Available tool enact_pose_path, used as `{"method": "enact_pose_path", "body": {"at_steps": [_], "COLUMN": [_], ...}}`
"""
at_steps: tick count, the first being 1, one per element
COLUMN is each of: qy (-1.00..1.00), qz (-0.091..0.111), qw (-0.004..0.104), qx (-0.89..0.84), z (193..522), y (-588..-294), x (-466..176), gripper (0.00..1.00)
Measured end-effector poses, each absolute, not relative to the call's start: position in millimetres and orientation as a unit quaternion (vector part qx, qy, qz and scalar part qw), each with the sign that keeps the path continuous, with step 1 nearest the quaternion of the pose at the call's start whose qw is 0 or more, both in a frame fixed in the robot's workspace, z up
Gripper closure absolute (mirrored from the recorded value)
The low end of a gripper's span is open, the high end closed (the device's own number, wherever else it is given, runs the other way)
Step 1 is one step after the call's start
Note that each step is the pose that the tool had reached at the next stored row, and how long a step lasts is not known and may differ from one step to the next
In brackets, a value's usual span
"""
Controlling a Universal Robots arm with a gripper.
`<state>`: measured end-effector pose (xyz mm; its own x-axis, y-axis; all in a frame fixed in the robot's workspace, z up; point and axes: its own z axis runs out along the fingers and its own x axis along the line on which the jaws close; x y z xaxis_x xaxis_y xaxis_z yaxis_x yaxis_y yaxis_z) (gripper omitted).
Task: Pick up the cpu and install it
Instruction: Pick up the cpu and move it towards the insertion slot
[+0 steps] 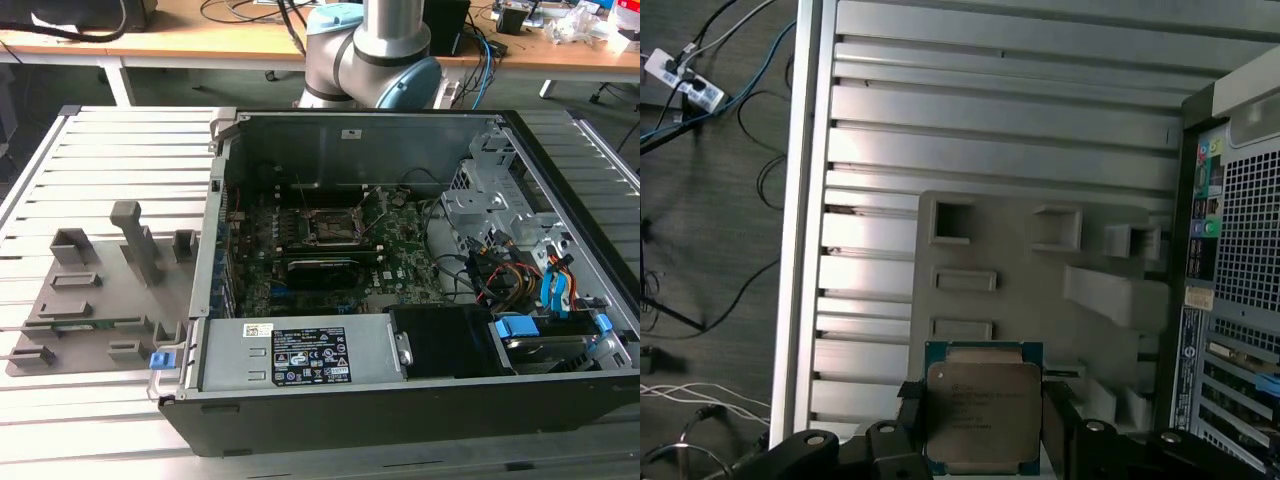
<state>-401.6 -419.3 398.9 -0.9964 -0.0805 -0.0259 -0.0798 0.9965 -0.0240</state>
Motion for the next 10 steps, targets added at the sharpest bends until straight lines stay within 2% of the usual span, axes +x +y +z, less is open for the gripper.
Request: {"method": "enact_pose_path", "body": {"at_steps": [10], "qy": [0.999], "qz": [-0.012], "qw": [0.013], "qx": [-0.04], "z": [435], "y": [-419], "x": [-402], "gripper": [0.45]}}
